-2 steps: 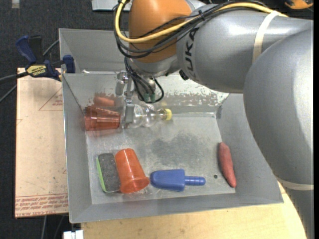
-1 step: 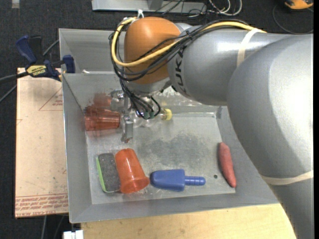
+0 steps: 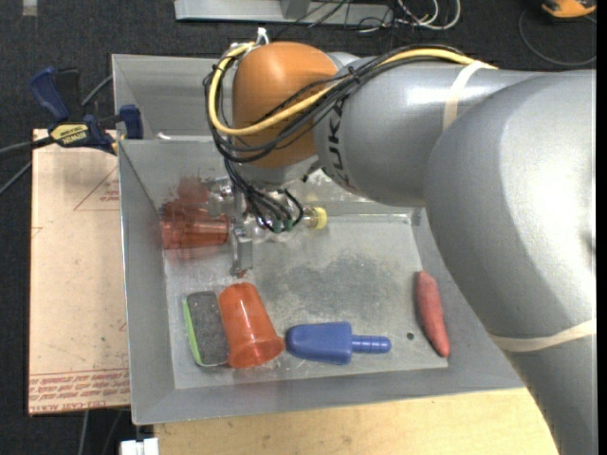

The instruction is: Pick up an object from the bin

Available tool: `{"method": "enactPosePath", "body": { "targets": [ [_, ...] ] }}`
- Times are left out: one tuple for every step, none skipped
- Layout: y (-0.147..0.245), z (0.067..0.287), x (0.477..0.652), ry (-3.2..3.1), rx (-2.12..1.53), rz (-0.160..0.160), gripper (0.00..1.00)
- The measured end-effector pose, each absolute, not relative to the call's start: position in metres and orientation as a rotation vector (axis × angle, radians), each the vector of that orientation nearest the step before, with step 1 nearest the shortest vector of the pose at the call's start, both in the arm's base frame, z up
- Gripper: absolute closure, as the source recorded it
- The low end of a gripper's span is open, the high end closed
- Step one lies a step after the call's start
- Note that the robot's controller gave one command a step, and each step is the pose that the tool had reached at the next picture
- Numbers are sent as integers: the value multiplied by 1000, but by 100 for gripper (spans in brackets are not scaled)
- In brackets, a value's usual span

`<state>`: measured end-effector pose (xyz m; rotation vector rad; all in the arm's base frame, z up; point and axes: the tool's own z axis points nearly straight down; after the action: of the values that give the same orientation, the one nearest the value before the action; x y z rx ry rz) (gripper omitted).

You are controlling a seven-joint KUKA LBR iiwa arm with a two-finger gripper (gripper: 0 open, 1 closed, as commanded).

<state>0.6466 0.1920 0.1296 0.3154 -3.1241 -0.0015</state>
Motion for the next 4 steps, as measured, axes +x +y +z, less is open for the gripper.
{"method": "enactPosePath", "body": {
  "targets": [
    [178, 90, 641, -3156, 303, -19, 0],
    [166, 71, 632, -3022, 877, -3, 0],
    [190, 72, 619, -3144, 388, -18, 0],
    [208, 70, 573, -3112, 471, -5, 100]
  ]
}}
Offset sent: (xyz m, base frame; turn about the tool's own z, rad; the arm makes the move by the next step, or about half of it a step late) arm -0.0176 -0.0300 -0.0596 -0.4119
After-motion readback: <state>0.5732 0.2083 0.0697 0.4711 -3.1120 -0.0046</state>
